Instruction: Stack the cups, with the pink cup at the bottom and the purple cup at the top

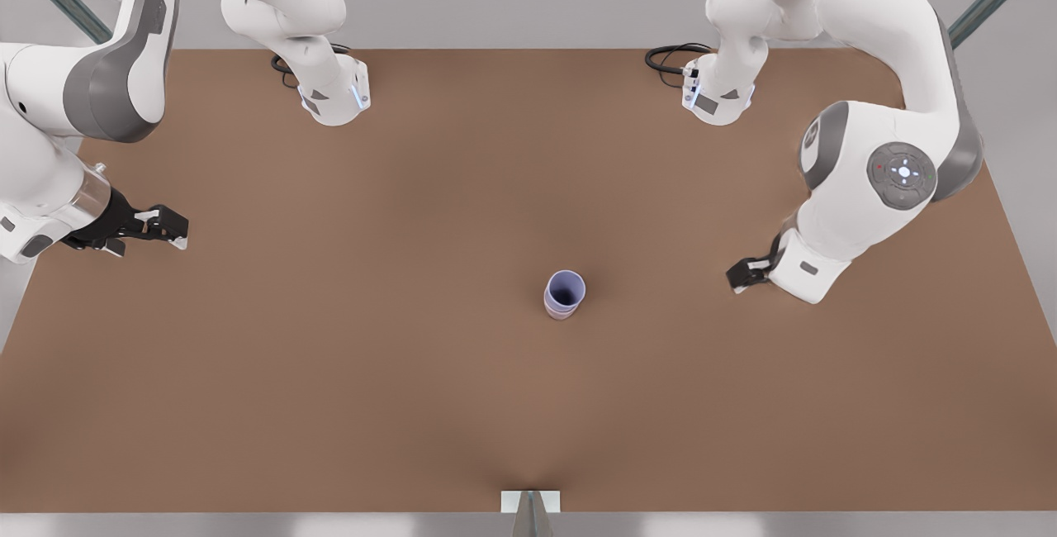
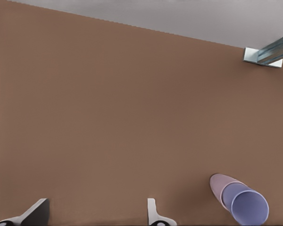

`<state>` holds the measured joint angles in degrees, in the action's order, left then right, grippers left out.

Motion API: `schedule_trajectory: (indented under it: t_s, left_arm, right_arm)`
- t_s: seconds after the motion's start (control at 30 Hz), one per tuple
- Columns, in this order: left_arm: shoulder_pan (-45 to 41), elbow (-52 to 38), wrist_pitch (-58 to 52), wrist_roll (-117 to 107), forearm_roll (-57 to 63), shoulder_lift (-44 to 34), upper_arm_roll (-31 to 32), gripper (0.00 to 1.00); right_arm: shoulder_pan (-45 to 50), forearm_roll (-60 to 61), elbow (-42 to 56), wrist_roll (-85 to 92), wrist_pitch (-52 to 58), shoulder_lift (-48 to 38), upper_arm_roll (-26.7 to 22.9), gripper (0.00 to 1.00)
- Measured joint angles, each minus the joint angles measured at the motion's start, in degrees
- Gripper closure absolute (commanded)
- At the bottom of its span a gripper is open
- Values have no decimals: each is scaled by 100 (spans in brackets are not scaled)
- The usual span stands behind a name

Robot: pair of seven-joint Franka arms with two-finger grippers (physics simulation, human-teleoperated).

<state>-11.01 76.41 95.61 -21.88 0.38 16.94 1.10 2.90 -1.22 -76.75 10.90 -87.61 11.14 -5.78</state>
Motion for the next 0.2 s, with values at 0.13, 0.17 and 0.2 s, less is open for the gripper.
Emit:
schedule_trajectory:
  t_s: [0.13,0.17,0.2]
  left_arm:
    - [284,502,-77,574,341,-485,289,0]
    - [288,538,-73,698,380,-509,312,0]
    - [286,554,-67,816,410,-514,324,0]
  right_arm:
    - [0,0,-1,2,-2,0,0,0]
    - [0,1,-1,2,-2,0,0,0]
    - [0,2,-1,2,-3,0,0,0]
